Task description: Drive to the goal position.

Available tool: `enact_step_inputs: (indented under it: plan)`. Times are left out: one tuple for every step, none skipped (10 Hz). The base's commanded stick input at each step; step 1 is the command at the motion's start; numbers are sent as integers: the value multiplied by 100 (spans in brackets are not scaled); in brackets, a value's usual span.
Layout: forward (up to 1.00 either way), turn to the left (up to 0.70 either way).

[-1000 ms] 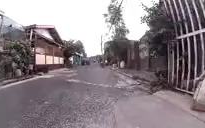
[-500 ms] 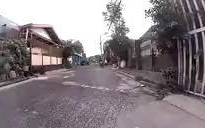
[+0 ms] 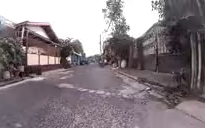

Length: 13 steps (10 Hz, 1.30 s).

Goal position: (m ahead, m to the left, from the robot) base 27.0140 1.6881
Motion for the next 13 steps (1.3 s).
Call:
enact_step_inputs:
  plan:
    - [70,0]
    - [70,0]
    - [70,0]
    - [70,0]
    - [70,0]
    - [70,0]
    - [70,0]
    - [70,0]
    - [70,0]
    - [70,0]
    - [70,0]
    - [70,0]
    - [70,0]
